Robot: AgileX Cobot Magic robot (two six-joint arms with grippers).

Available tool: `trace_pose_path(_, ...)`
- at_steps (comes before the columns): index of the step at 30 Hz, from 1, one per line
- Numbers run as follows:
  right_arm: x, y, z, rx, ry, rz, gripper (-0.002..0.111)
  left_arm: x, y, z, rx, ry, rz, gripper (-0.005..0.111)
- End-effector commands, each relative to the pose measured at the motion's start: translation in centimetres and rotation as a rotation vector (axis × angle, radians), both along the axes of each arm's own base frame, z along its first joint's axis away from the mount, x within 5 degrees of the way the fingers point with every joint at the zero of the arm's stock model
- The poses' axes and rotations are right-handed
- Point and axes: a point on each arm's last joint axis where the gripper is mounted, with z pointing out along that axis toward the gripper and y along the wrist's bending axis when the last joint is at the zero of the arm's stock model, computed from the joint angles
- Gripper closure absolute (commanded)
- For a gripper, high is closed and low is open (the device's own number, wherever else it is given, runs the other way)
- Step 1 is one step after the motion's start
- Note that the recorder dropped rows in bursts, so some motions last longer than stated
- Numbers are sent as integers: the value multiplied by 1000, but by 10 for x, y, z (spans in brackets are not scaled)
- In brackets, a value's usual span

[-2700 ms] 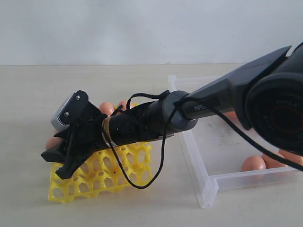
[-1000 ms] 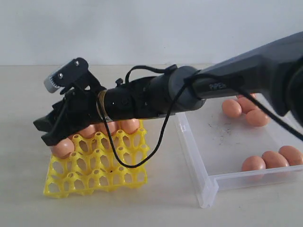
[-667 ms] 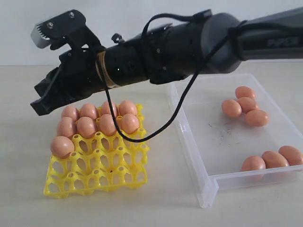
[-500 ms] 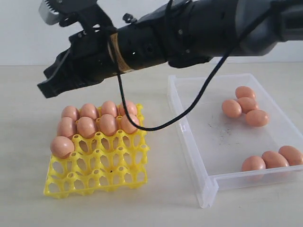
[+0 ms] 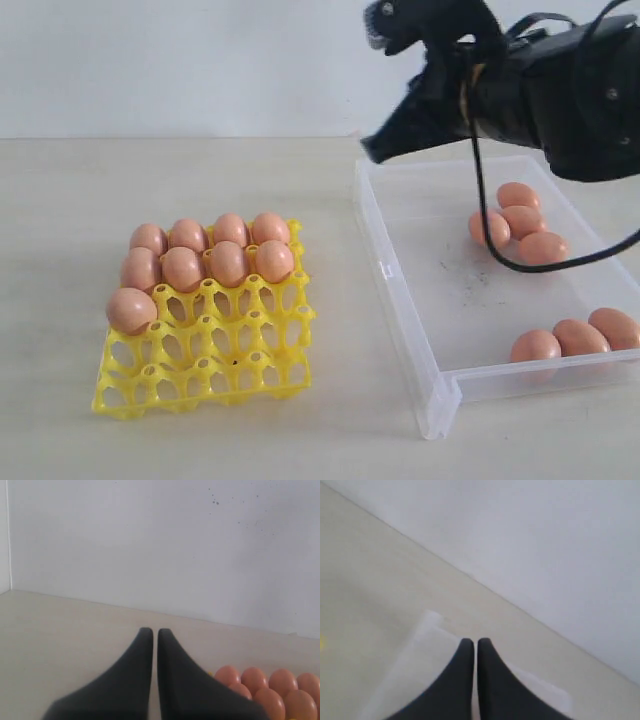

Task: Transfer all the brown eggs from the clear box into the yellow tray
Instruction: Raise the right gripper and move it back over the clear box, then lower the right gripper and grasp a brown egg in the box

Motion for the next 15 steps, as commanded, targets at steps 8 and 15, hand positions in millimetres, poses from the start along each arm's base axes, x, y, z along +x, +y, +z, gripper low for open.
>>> trace_pose_path(8, -5, -83, -16, -366, 448, -319, 109, 0, 0, -1, -17, -4, -2, 103)
trace_pose_path(15, -1, -92, -30, -21, 839, -207, 109, 0, 0, -1, -17, -4, -2, 103)
